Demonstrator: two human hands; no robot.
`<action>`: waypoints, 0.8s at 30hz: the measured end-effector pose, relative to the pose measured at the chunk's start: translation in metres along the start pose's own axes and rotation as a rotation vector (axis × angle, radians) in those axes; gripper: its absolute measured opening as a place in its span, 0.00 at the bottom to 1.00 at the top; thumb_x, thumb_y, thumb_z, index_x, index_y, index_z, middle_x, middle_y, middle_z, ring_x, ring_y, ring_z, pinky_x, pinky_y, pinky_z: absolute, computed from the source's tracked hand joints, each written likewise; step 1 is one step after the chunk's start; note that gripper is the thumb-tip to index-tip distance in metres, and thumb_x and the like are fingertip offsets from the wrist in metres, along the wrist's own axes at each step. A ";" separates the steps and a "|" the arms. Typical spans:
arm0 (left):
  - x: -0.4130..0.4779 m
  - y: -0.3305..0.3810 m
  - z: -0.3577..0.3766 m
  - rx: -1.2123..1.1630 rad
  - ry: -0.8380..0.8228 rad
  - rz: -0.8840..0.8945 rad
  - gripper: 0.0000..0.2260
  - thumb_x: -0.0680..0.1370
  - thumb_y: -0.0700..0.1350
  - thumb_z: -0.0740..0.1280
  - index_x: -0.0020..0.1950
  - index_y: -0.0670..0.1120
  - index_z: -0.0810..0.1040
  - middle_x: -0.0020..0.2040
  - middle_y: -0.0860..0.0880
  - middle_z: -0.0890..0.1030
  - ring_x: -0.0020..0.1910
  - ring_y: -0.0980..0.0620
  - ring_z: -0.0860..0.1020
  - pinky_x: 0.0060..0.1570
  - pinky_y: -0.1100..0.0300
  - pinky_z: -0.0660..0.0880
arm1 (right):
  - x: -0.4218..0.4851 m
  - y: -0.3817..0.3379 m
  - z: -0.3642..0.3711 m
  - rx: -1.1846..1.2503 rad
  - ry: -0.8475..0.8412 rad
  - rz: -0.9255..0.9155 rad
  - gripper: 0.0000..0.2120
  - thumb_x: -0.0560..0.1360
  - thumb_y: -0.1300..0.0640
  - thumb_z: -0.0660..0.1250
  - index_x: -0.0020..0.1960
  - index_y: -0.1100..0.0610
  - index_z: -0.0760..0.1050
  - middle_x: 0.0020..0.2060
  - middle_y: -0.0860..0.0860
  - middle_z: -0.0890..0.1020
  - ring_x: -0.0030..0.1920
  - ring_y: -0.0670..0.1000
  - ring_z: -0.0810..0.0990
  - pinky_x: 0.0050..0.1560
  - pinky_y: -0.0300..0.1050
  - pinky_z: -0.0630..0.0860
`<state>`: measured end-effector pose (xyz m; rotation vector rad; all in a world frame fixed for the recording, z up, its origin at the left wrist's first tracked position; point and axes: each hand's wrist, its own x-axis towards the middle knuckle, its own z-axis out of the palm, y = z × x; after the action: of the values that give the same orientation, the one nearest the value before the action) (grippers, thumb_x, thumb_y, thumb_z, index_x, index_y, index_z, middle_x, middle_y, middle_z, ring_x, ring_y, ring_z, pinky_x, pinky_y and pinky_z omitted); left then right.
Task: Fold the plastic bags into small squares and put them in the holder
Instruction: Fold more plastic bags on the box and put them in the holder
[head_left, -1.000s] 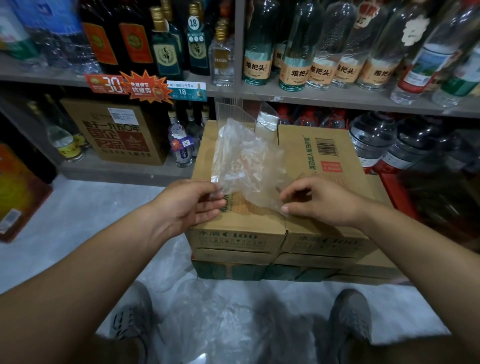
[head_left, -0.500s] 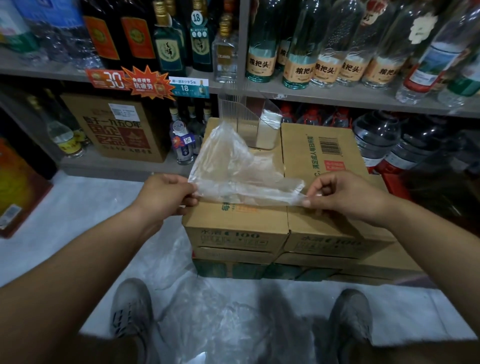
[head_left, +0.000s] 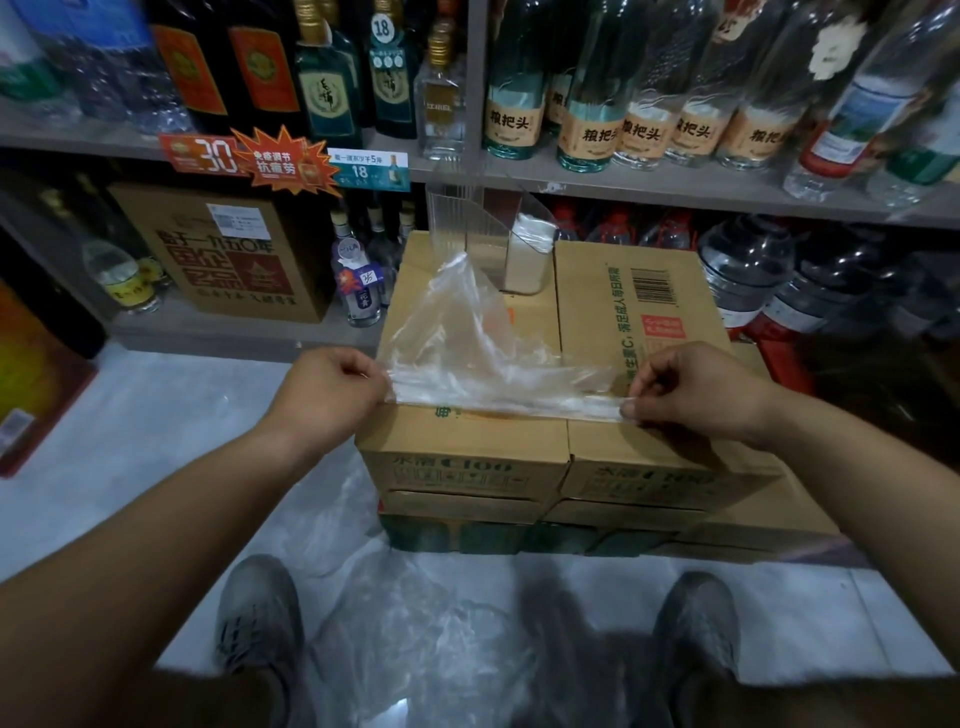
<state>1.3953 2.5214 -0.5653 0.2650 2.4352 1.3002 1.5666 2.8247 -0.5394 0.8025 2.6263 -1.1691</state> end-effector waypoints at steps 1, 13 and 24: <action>0.001 0.000 -0.001 0.032 -0.010 -0.003 0.03 0.76 0.43 0.73 0.44 0.45 0.82 0.40 0.45 0.83 0.42 0.45 0.81 0.45 0.52 0.77 | 0.000 -0.001 0.000 0.002 -0.011 -0.005 0.06 0.70 0.59 0.79 0.43 0.57 0.83 0.35 0.50 0.83 0.36 0.46 0.79 0.37 0.34 0.74; 0.004 0.035 0.009 -0.121 -0.030 0.368 0.25 0.80 0.45 0.71 0.76 0.49 0.71 0.68 0.54 0.76 0.67 0.58 0.73 0.69 0.55 0.71 | 0.004 -0.015 0.017 0.166 0.036 -0.142 0.08 0.70 0.61 0.78 0.49 0.59 0.83 0.41 0.52 0.85 0.37 0.39 0.81 0.39 0.33 0.75; 0.031 0.055 0.018 -0.471 -0.044 0.172 0.05 0.79 0.46 0.72 0.47 0.45 0.83 0.39 0.45 0.82 0.35 0.52 0.79 0.37 0.58 0.78 | 0.008 -0.008 -0.013 0.388 0.054 -0.021 0.02 0.74 0.65 0.74 0.45 0.61 0.81 0.37 0.55 0.85 0.36 0.48 0.81 0.38 0.36 0.79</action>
<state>1.3741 2.5756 -0.5361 0.3731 2.0258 1.8696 1.5562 2.8330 -0.5285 0.8782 2.4858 -1.7169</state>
